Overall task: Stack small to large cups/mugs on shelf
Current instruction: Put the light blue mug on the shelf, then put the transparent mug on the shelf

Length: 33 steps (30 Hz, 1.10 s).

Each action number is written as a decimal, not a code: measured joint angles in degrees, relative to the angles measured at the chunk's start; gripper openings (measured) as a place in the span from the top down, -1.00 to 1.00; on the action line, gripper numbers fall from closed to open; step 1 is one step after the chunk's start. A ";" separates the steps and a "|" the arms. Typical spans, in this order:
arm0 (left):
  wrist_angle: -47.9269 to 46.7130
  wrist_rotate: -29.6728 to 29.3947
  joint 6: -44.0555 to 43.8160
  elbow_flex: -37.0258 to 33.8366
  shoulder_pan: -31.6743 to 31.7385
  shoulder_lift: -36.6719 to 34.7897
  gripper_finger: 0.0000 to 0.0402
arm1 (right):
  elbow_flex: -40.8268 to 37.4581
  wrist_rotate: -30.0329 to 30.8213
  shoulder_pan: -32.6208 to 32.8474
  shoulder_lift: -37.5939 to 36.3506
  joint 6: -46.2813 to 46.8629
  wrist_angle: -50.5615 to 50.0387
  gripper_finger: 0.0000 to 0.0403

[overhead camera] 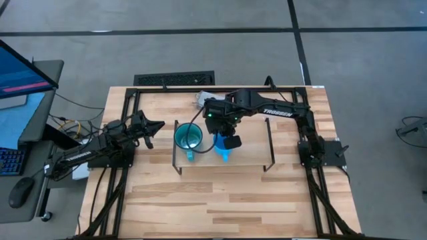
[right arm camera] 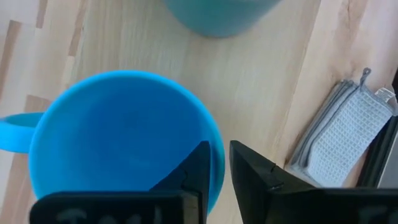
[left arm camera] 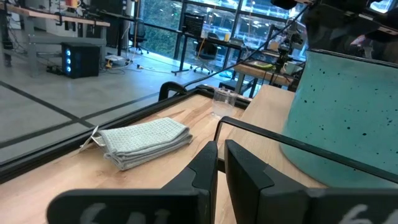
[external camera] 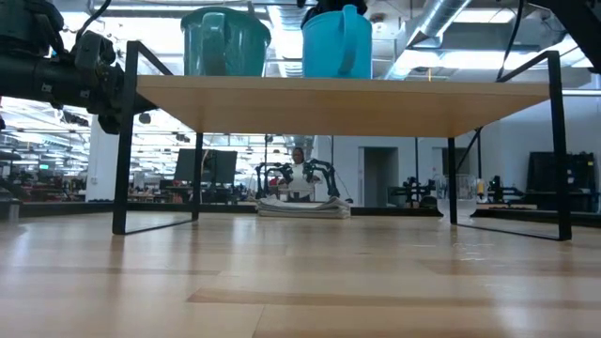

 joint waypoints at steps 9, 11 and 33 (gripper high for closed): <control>-0.01 0.02 0.00 0.00 -0.01 0.00 0.90 | 0.00 2.96 0.00 -0.05 0.44 -0.17 0.58; 0.00 0.02 0.00 0.00 0.00 0.00 0.90 | 0.00 2.96 0.00 -0.05 0.42 -0.17 0.58; 0.01 0.02 0.20 0.00 0.01 -0.02 0.90 | 0.07 3.00 1.11 -0.14 1.43 -0.15 0.20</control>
